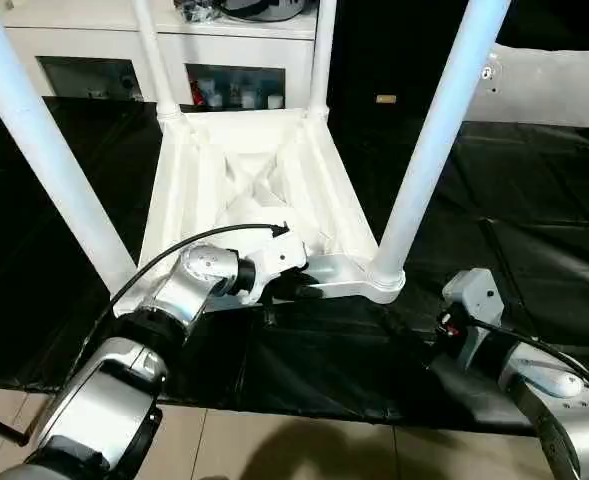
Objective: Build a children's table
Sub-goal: Rotate leg to tighten
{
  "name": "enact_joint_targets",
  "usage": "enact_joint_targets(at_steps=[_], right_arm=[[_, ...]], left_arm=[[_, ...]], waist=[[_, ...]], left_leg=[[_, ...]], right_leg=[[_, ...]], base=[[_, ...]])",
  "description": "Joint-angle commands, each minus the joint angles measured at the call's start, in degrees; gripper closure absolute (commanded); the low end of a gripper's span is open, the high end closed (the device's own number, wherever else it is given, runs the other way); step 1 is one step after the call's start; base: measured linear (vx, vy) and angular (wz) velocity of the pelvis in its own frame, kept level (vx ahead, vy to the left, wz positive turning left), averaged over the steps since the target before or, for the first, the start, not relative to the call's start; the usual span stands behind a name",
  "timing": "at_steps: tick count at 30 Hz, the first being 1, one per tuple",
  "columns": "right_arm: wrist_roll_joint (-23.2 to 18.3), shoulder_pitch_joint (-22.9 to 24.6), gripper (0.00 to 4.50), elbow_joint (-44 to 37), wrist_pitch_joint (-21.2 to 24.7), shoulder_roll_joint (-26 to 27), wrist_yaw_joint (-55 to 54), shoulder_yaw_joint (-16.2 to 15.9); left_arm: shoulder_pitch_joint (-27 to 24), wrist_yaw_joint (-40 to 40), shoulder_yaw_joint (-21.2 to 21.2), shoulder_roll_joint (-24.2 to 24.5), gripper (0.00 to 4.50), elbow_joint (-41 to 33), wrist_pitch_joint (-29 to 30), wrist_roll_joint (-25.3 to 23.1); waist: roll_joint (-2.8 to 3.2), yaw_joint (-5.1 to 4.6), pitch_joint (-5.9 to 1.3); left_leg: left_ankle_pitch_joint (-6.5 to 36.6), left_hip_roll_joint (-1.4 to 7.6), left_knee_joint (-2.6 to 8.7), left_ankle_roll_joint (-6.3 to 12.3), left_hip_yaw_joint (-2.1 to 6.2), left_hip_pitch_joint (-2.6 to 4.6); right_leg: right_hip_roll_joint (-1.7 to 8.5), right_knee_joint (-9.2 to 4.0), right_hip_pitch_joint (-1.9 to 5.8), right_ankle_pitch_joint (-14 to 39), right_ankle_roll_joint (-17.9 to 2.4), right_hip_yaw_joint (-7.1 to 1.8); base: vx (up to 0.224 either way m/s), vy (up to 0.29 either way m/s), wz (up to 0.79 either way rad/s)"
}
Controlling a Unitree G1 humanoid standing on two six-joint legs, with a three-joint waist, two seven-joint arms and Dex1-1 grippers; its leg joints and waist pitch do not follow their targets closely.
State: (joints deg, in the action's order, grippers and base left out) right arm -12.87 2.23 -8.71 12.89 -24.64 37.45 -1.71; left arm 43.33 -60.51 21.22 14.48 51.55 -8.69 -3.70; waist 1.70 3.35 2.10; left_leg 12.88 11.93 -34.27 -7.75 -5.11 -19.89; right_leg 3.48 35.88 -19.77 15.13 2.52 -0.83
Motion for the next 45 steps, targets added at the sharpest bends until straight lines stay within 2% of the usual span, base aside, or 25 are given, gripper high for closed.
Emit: enact_joint_targets(at_steps=[1,7,11,14,16,18,19,20,26,30,31,35,36,42,44,45], right_arm=[[0.3,0.2,0.0,-0.2,-0.7,0.0,0.0,-0.3],[0.5,-0.1,0.0,0.2,-1.0,0.2,-0.2,-0.8],[0.5,-1.0,0.0,0.8,-1.0,0.1,0.2,-0.8],[0.0,-2.5,0.0,1.5,-0.3,-1.1,2.5,-1.5],[-1.6,-3.3,0.0,1.6,1.0,-1.9,4.8,-1.6],[-3.4,-3.8,0.0,1.7,1.1,-3.1,8.0,-1.6],[-3.8,-4.0,0.0,1.9,0.6,-3.9,9.6,-1.7],[-3.9,-4.1,0.18,2.1,0.4,-4.2,10.1,-1.7],[-7.1,-5.7,0.58,3.6,0.3,-8.5,20.5,-2.5],[-8.7,-8.6,0.94,6.1,2.0,-10.5,28.3,-5.0],[-8.8,-9.4,0.99,7.2,2.0,-10.4,29.4,-5.5],[-8.7,-11.6,1.25,10.3,1.5,-9.6,31.0,-6.1],[-8.7,-12.0,1.36,10.8,1.5,-9.5,31.1,-6.2],[-8.7,-13.6,1.83,12.6,1.7,-9.1,32.8,-7.0],[-9.1,-13.7,2.0,12.6,2.4,-9.0,33.3,-6.9],[-9.2,-13.7,2.19,12.8,2.4,-9.0,33.5,-7.0]], left_arm=[[0.6,0.4,0.8,-0.1,4.29,1.3,-0.4,-1.1],[1.0,0.9,1.7,0.0,4.4,4.1,-3.5,-3.4],[0.8,-1.2,0.8,0.1,4.4,3.7,-3.7,-2.3],[0.0,-6.3,0.8,0.9,4.4,2.1,-4.0,-1.0],[-1.0,-9.7,1.4,1.9,4.4,0.4,-3.8,-0.5],[-2.5,-14.1,2.4,3.4,4.4,-1.7,-3.9,-0.3],[-3.4,-15.9,3.0,4.4,4.4,-3.0,-3.9,-0.3],[-3.7,-16.4,3.2,4.6,4.47,-3.5,-3.9,-0.4],[-6.8,-21.2,4.3,7.6,4.5,-10.2,-2.8,0.7],[-8.8,-22.9,4.4,9.4,4.5,-16.5,-0.5,1.4],[-9.2,-23.0,4.4,9.6,4.5,-17.5,0.0,1.4],[-10.6,-23.2,4.1,10.3,4.5,-20.3,1.4,1.5],[-10.9,-23.3,4.1,10.4,4.5,-20.8,1.6,1.6],[-12.1,-23.2,4.5,11.4,4.5,-23.5,3.5,1.8],[-12.3,-23.1,4.4,11.4,4.5,-23.9,3.9,1.7],[-12.5,-23.0,4.3,11.4,4.5,-24.3,4.2,1.7]], waist=[[-0.29,0.05,-3.01],[-0.22,0.01,-2.89],[-0.27,0.07,-2.86],[-0.46,-0.05,-2.94],[-0.71,-0.09,-3.04],[-0.78,-0.03,-3.08],[-0.62,-0.08,-3.13],[-0.61,-0.12,-3.13],[-0.72,0.28,-3.22],[-1.19,0.24,-3.23],[-1.34,0.2,-3.19],[-1.12,0.36,-3.24],[-1.27,0.34,-3.34],[-1.29,0.51,-3.41],[-1.12,0.55,-3.44],[-1.25,0.6,-3.43]], left_leg=[[-1.3,-1.49,3.7,-0.16,-2.14,-0.44],[-0.1,-1.37,3.86,-0.42,-2.13,-0.4],[0.1,-1.34,3.94,-0.44,-2.13,-0.39],[-0.8,-1.41,3.9,-0.19,-2.11,-0.52],[-2.5,-1.42,3.73,0.53,-2.21,-0.48],[-2.7,-1.4,3.68,1.33,-2.19,-0.64],[-3.0,-1.33,3.67,1.54,-2.27,-0.51],[-2.9,-1.24,3.67,1.64,-2.28,-0.48],[-3.8,-0.87,3.5,3.96,-2.45,-0.48],[-4.0,-0.85,3.45,4.94,-2.64,-0.43],[-3.8,-0.81,3.51,5.3,-2.63,-0.56],[-4.8,-0.65,3.34,6.42,-2.79,-0.3],[-5.4,-0.74,3.27,6.65,-2.79,-0.55],[-6.2,-0.73,3.1,7.74,-3.13,-0.48],[-5.9,-0.66,3.06,8.03,-3.22,-0.37],[-5.6,-0.61,3.03,8.28,-3.34,-0.36]], right_leg=[[1.11,-3.13,3.61,-21.7,-12.6,-0.43],[1.21,-3.33,3.47,-20.0,-12.7,-0.45],[1.3,-3.33,3.42,-19.4,-12.7,-0.49],[1.2,-3.16,3.57,-20.5,-13.0,-0.49],[1.09,-2.98,3.66,-23.6,-13.1,-0.53],[1.14,-2.74,3.85,-25.0,-13.4,-0.55],[1.09,-2.76,3.65,-25.4,-13.4,-0.5],[1.09,-2.72,3.6,-25.4,-13.6,-0.47],[1.19,-2.48,3.47,-25.1,-15.0,-0.28],[1.29,-2.52,3.27,-23.5,-15.8,-0.22],[1.43,-2.54,3.28,-22.5,-16.2,-0.21],[1.52,-2.5,2.85,-21.4,-17.4,-0.14],[1.51,-2.31,3.06,-22.0,-17.6,-0.11],[1.51,-2.17,2.76,-22.2,-17.5,0.09],[1.57,-2.16,2.63,-21.7,-17.8,0.11],[1.6,-2.2,2.6,-21.5,-17.9,0.08]], base=[[0.0,0.0,0.0],[0.0,0.0,0.0],[0.0,0.0,0.0],[0.0,0.0,0.0],[0.0,0.0,0.0],[0.0,0.0,0.0],[0.0,0.0,0.0],[0.0,0.0,0.0],[0.0,0.0,0.0],[0.0,0.0,0.0],[0.0,0.0,0.0],[0.0,0.0,0.0],[0.0,0.0,0.0],[0.0,0.0,0.0],[0.0,0.0,0.0],[0.0,0.0,0.0]])
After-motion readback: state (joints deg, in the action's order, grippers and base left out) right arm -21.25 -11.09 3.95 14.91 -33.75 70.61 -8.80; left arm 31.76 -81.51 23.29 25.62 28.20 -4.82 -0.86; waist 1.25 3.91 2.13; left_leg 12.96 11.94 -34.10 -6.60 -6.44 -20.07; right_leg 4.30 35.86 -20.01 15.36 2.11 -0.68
